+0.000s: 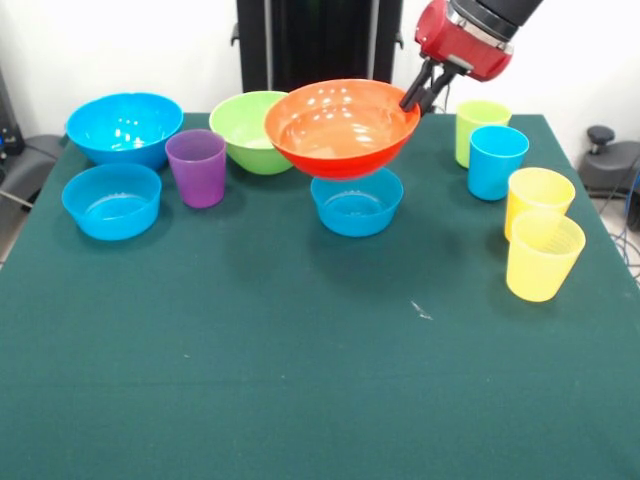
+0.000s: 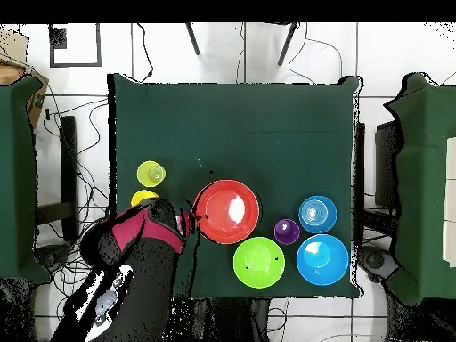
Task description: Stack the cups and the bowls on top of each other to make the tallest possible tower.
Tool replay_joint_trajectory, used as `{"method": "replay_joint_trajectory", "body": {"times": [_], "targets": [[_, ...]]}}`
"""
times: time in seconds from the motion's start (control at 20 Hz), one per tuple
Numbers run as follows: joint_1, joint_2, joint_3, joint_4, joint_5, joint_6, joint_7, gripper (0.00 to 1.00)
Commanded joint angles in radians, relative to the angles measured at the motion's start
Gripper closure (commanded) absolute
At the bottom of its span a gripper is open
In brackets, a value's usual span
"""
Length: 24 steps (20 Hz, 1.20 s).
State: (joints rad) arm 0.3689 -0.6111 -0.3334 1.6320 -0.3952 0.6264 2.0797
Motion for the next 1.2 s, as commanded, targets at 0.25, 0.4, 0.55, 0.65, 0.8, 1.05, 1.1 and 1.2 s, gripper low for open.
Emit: {"method": "replay_joint_trajectory", "body": {"times": [0.25, 0.4, 0.55, 0.65, 0.8, 1.05, 1.1, 1.2], "targets": [[0.015, 0.078, 0.053, -0.085, 0.064, -0.044, 0.188, 1.00], [0.014, 0.088, 0.050, -0.092, 0.066, -0.050, 0.183, 1.00], [0.015, 0.089, 0.047, -0.090, 0.069, -0.053, 0.182, 1.00], [0.014, 0.091, 0.046, -0.089, 0.068, -0.057, 0.179, 1.00], [0.011, 0.099, 0.039, -0.087, 0.058, -0.068, 0.173, 1.00], [0.011, 0.112, 0.030, -0.099, 0.057, -0.061, 0.175, 1.00], [0.009, 0.116, 0.031, -0.102, 0.058, -0.060, 0.175, 1.00], [0.011, 0.121, 0.029, -0.106, 0.060, -0.054, 0.175, 1.00]]}}
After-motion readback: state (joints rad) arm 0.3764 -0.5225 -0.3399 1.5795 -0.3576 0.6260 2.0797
